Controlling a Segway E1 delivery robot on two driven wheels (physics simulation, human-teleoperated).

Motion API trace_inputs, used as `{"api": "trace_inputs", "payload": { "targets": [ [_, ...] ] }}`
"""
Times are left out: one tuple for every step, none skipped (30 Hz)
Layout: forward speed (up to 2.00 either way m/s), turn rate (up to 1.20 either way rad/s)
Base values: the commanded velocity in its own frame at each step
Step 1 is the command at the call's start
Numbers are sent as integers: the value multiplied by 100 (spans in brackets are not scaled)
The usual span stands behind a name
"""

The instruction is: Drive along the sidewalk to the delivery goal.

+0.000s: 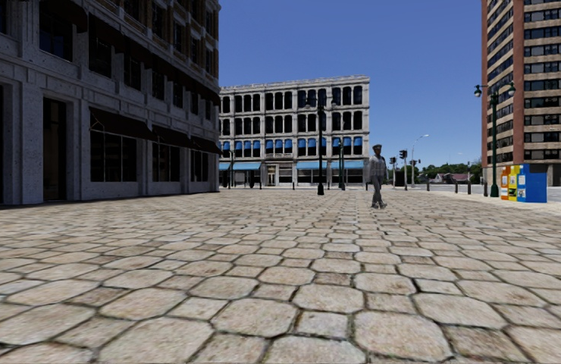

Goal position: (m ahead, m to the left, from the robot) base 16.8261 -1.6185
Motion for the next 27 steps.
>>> {"api": "trace_inputs", "payload": {
  "targets": [
    [200,0],
    [200,0],
    [200,0],
    [200,0],
    [200,0],
    [200,0],
    [200,0],
    [200,0],
    [200,0],
    [200,0],
    [200,0],
    [200,0],
    [200,0],
    [200,0],
    [200,0],
    [200,0],
    [200,0],
    [200,0],
    [200,0],
    [200,0],
    [200,0],
    [200,0],
    [200,0],
    [200,0],
    [200,0],
    [200,0],
    [200,0]
  ]
}}
